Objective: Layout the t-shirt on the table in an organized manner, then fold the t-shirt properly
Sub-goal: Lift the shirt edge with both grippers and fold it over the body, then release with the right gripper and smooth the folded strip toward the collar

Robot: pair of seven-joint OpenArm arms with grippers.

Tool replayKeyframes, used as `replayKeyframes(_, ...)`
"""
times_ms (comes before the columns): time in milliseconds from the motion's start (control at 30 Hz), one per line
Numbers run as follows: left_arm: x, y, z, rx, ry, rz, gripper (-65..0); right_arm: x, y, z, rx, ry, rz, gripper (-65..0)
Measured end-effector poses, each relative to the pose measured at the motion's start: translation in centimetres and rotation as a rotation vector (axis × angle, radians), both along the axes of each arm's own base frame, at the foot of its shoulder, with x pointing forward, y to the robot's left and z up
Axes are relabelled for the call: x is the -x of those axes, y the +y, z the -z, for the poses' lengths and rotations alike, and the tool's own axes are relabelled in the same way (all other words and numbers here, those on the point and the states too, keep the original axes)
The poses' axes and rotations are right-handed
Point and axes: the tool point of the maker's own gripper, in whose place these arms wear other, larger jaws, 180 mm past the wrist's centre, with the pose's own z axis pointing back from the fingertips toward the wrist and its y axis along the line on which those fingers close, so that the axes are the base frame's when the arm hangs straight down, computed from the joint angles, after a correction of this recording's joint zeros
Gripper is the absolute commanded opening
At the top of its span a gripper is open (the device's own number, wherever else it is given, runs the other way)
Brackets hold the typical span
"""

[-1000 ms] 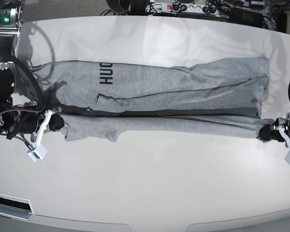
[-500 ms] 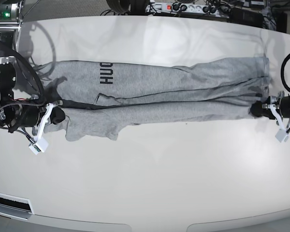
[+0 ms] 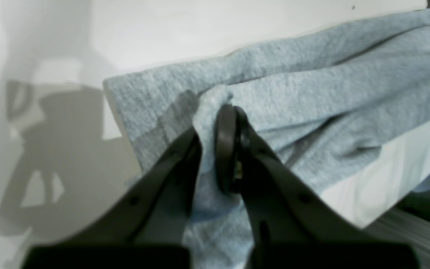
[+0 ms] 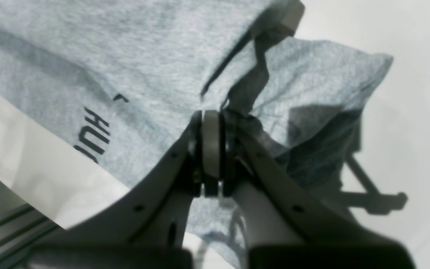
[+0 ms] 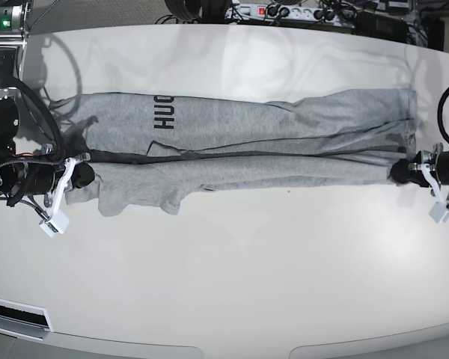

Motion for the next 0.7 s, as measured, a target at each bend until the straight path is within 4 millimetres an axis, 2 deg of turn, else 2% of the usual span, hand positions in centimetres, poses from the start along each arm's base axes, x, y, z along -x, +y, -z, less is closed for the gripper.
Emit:
replayKeyframes(200, -1.6, -0.1, -2.6, -0.012, -0.065, 0.038, -65.0, -0.5, 0.3, -0.7, -0.026, -0.012, -0.002, -65.0)
replayKeyframes(367, -1.0, 0.1, -3.2, -0.046, -0.042, 0.088, -65.0, 0.8, 0.9, -0.8, -0.065, 0.059, -0.036, -65.0)
replayKeyframes(500, -1.2, 0.7, -3.9, -0.063, -0.052, 0.092, -65.0, 1.1, 0.8, -1.2, -0.080, 0.072, -0.045, -65.0)
replayKeyframes(600, -0.5, 0.4, -3.2, -0.058, -0.037, 0.095, -65.0, 1.3, 0.6, -1.1, -0.075, 0.068, -0.060, -65.0)
replayKeyframes(700, 1.3, 0.0, -1.5, -0.048, 0.011, 0.098, -65.0, 1.7, 0.3, -0.3, -0.056, 0.062, -0.051, -65.0)
